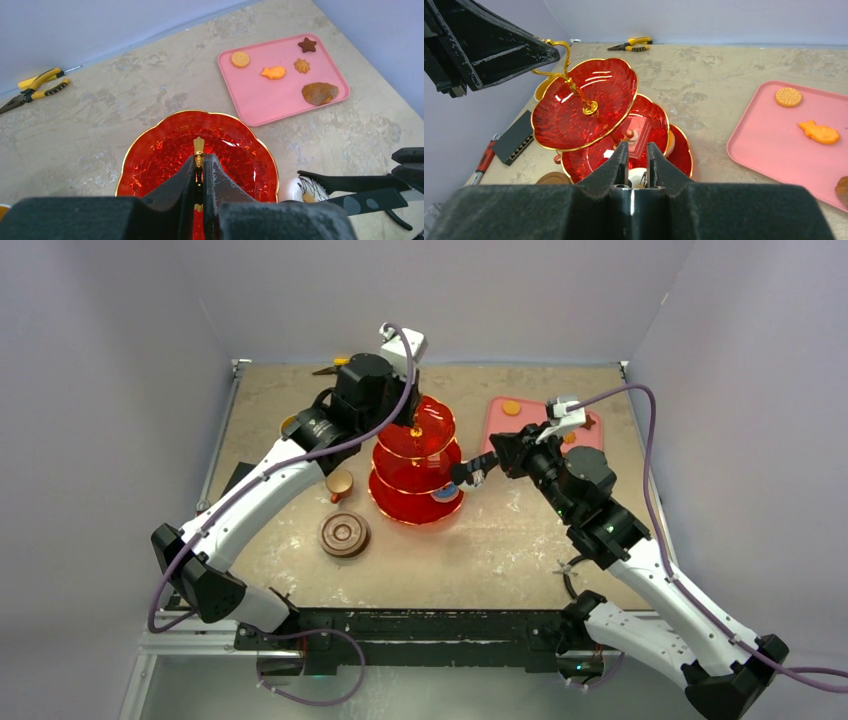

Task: Serve the afternoon tea
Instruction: Adjust the desert table at the center of the board.

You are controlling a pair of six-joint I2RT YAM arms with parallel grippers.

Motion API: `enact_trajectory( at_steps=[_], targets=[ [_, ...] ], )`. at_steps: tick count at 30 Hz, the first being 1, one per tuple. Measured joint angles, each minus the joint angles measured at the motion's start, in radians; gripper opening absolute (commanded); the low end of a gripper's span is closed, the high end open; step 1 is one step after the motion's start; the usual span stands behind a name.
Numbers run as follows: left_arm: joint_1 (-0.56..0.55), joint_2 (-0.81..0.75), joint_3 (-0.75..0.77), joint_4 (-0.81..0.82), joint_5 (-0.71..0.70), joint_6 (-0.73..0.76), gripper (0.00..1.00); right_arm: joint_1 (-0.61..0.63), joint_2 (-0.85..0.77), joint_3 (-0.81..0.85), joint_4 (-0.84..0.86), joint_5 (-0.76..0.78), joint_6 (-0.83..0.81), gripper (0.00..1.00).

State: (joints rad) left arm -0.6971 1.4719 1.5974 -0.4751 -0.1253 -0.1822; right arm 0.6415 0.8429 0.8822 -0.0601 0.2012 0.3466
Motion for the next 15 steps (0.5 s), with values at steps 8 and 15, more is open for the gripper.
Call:
enact_trajectory(
  at_steps=[8,15],
  targets=[
    [-0.071,-0.001,-0.058,0.102,-0.108,-0.017,0.0,0.0,0.017,0.0,0.039,0.014,0.0,0.0],
    [-0.076,-0.035,-0.121,0.166,-0.153,-0.035,0.41,0.0,0.073,0.0,0.098,0.009,0.0,0.0]
  ],
)
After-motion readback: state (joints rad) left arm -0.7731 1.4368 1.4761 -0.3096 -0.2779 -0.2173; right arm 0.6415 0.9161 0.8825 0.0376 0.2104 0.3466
